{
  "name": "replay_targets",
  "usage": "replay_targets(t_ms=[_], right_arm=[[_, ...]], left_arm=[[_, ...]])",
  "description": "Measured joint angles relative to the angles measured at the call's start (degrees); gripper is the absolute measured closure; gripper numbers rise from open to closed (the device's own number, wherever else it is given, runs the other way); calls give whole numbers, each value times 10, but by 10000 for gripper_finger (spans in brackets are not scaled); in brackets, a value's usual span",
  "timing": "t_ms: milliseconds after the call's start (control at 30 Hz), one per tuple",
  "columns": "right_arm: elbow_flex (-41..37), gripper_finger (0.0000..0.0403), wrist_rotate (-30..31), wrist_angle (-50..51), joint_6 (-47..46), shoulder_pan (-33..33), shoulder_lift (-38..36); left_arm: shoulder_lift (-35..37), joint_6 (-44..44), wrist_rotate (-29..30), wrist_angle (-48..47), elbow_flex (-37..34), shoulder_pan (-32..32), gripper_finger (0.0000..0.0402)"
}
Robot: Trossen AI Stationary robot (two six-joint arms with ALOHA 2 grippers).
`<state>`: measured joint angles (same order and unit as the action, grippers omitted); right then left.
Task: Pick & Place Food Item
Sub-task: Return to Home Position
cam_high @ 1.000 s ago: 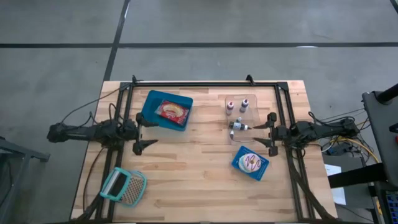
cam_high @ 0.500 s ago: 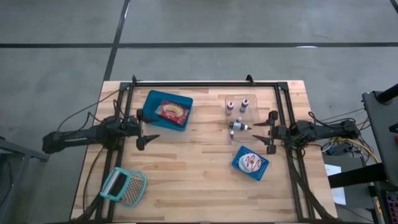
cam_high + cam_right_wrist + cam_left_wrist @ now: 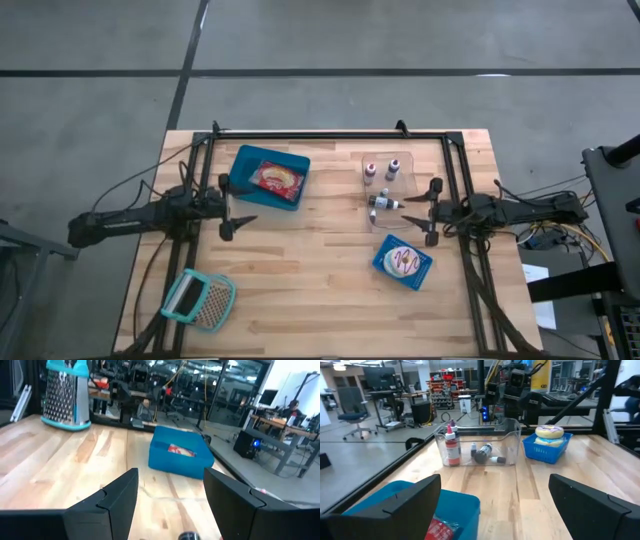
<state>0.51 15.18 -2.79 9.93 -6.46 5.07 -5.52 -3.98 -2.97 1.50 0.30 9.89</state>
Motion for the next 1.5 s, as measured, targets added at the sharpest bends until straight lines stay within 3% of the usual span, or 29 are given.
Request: replay_targets(t_ms=[467, 933, 1500], right_arm=[[0, 181, -1, 0, -54, 0, 71], [0, 181, -1, -26, -72, 0, 75], [0, 181, -1, -21, -9, 0, 75]], left_arm=[[0, 29, 6, -7, 0, 0, 25], [0, 27, 6, -7, 0, 0, 25], [0, 27, 8, -7, 0, 0, 25]])
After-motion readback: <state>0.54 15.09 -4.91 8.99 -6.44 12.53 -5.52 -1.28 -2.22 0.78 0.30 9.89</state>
